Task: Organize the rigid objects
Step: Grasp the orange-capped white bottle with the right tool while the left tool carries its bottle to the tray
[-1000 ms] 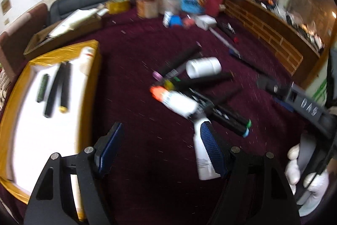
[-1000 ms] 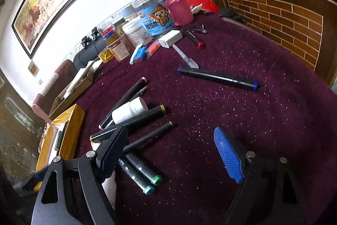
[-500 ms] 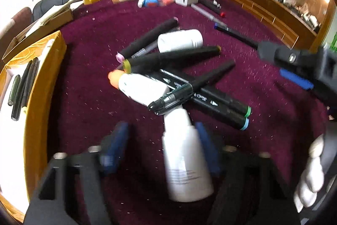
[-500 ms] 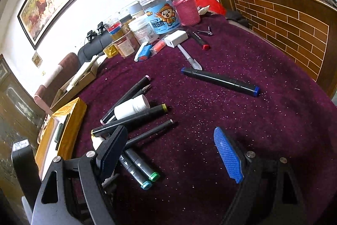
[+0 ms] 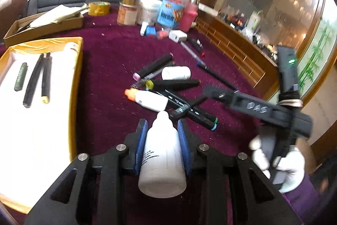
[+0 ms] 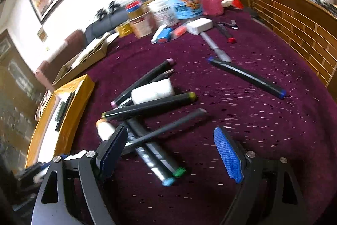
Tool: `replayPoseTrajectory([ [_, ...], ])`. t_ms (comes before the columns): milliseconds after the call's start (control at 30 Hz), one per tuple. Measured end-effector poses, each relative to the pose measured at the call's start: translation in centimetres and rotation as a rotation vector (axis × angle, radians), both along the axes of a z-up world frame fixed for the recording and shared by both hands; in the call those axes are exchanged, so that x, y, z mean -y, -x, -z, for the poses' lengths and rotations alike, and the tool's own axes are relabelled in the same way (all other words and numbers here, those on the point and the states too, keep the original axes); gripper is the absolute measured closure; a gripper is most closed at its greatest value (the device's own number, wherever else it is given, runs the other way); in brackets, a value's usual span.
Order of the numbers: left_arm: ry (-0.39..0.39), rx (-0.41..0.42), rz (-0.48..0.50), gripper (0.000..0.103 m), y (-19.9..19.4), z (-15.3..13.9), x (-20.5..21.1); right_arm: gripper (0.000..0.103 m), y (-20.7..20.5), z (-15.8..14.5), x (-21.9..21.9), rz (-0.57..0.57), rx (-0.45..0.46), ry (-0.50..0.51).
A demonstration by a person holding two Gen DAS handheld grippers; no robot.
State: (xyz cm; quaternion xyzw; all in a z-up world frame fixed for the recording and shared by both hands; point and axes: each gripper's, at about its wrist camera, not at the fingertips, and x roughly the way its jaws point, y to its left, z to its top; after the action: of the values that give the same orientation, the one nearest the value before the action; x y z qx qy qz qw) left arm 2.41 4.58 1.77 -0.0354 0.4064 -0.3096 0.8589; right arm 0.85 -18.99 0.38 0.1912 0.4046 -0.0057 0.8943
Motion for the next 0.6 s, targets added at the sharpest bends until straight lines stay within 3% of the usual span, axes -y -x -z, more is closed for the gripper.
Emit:
replayPoseTrajectory([
  [167, 0.063, 0.015, -0.039, 0.076, -0.1, -1.6, -3.5, 0.026, -2.7, -0.5, -5.8, -0.196, -0.013, 0.112],
  [300, 0.089, 0.009, -0.095, 0.076, -0.7, -2.1, -6.5, 0.049, -5.0, 0.6, -10.2, -0.332, -0.074, 0.233],
  [500, 0.095, 0.024, -0.203, 0.076, -1.9, -2.4, -11.3, 0.075, -7.9, 2.9, -13.5, -0.39, -0.179, 0.344],
  [600, 0.095, 0.022, -0.256, 0.076, -2.5, -2.2, -13.6, 0.079, -8.1, 2.9, -13.9, -0.386, -0.183, 0.333],
])
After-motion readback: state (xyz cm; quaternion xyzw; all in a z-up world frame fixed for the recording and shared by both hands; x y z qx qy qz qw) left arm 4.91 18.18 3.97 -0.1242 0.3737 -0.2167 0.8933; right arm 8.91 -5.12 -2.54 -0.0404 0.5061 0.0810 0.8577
